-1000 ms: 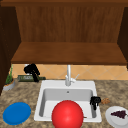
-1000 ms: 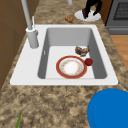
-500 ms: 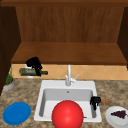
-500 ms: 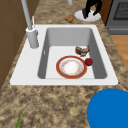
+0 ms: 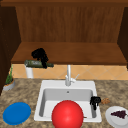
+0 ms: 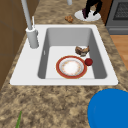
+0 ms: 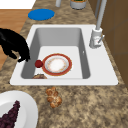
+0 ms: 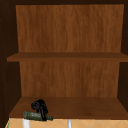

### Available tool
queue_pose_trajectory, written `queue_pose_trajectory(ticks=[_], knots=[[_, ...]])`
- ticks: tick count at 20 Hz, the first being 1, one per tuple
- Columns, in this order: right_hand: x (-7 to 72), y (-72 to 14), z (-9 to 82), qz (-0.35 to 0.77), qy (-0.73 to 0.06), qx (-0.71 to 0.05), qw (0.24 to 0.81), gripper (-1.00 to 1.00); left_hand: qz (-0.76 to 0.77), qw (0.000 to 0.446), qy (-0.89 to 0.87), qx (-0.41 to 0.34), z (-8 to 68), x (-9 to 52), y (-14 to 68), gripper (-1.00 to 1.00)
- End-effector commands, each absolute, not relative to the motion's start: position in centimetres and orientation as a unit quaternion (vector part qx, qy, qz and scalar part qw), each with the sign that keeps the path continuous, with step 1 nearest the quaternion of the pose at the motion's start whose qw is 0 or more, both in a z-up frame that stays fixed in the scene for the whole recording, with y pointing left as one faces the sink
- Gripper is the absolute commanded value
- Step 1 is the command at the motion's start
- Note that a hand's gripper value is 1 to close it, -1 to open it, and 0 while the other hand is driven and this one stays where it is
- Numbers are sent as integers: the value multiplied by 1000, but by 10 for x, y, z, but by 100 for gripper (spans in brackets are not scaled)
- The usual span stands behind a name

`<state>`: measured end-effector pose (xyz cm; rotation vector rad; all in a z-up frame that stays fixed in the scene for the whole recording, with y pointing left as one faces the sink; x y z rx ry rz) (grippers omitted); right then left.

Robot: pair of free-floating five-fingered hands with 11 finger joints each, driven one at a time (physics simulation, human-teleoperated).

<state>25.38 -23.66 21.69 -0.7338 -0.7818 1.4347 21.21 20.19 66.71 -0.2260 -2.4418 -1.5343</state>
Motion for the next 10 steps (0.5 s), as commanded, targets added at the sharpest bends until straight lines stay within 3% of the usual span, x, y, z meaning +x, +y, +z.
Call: queue_pose_trajectory(ticks=[1, 10], knots=[[254, -237, 217, 625, -341, -320, 625, 0, -528, 117, -836, -90, 695, 219, 182, 100], [254, -237, 217, 625, -341, -320, 625, 0, -527, 112, -836, -98, 748, 251, 146, 100]])
